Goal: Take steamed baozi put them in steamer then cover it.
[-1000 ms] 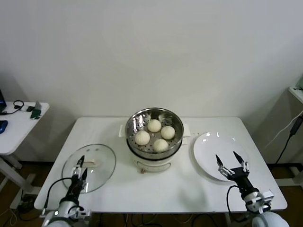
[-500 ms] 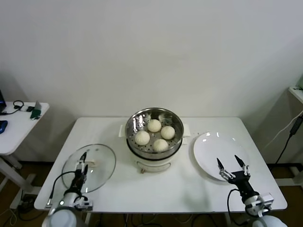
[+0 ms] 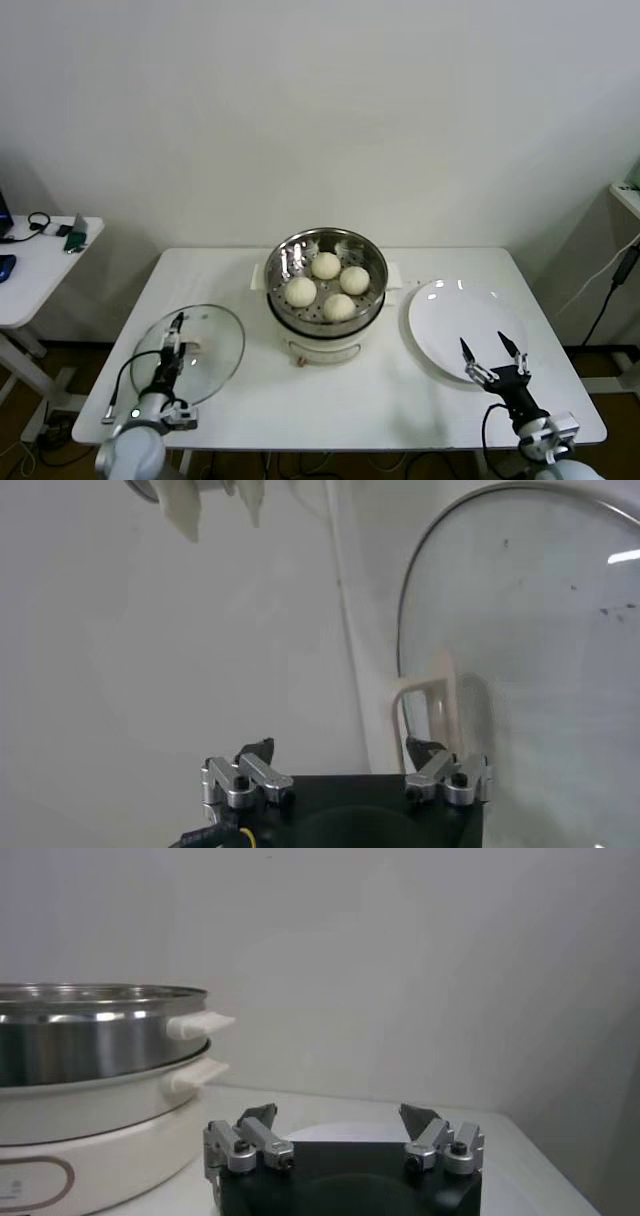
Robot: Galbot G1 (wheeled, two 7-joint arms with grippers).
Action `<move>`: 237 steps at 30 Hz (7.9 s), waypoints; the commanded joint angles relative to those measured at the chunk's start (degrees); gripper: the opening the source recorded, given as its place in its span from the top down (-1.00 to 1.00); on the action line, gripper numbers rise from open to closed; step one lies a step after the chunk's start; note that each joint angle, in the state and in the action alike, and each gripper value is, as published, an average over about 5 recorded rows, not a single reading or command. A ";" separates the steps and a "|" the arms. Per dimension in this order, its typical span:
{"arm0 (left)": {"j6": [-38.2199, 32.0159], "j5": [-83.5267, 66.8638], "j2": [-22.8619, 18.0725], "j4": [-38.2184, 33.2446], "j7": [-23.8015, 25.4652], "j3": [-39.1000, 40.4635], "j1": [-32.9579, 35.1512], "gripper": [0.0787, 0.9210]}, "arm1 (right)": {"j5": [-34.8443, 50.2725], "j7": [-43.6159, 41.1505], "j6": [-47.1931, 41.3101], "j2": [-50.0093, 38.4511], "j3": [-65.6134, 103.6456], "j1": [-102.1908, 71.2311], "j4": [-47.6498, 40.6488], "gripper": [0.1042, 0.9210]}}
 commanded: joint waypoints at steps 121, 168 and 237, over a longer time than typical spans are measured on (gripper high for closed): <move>46.12 -6.56 -8.71 -2.84 19.20 47.67 -32.61 0.83 | -8.28 1.54 2.87 -3.41 -5.89 11.64 -12.99 -0.76; 46.12 -4.93 -9.01 -0.31 20.11 47.97 -32.74 0.83 | -8.44 1.14 3.82 -2.76 -4.65 11.11 -13.84 -0.76; -4.19 -86.22 -2.19 -29.08 -0.21 -4.62 15.86 -0.77 | -1.73 -0.42 3.17 -3.60 -2.39 7.47 -8.95 -0.76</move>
